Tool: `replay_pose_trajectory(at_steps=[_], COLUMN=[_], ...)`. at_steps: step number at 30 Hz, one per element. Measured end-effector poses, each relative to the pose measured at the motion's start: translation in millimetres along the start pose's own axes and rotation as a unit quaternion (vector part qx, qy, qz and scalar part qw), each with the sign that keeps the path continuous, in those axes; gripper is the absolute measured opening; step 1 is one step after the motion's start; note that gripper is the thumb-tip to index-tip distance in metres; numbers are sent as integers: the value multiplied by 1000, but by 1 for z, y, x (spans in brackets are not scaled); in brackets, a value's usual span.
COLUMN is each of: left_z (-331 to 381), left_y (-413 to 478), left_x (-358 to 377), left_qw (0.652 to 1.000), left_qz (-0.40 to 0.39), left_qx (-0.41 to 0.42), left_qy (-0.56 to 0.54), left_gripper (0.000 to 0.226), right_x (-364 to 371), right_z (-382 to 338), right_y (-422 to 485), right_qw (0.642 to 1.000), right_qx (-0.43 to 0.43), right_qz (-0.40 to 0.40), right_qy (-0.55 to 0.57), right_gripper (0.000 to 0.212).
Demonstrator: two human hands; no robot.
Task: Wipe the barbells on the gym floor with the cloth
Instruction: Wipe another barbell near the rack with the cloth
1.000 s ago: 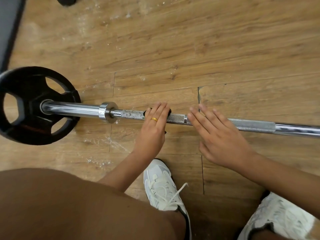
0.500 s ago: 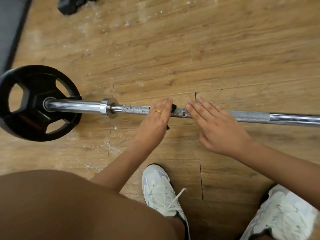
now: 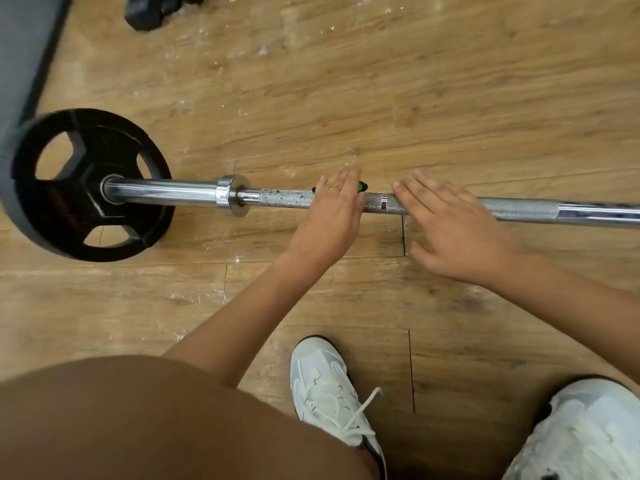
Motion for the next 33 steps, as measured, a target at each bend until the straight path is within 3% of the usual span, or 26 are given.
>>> replay_pose_trajectory(at_steps=[4,9,12,16,24,33], left_z=[-16,-92,-104,-103,-104,-103], left_y=[-4,-16,-16,-6,6,10], left_x=[-23,-42,-30,-30,-34,-26], left_qw=[1000,993,995,995,997,994], left_qz=[3,53,38,43,1,54], left_qx=[3,-107,-81,-74,-53,-88], left_qy=[-22,15,48,56,56,25], left_gripper=[57,52,51,53,56,58], right_x=[-2,-3,-16,-33,-11,-8], right_z=[8,13,5,-38,-41,-45], right_y=[4,16,33,80,136,113], right_qw=[1000,999,997,996,999,986], right_qx=[16,40,45,-31,37,-49], right_qz=[-2,-13,10,42,-20,116], right_qy=[6,32,68,70,20,-108], right_gripper=[84,85,82,74,67,43])
Point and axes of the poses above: each hand's wrist, its own y-axis towards the middle knuckle, its own x-axis out of the palm, z = x × y, the point moved 8 cm from there along y, towards the middle knuckle, and after that the axes turned 7 degrees about -x, right-handed, at the moved point
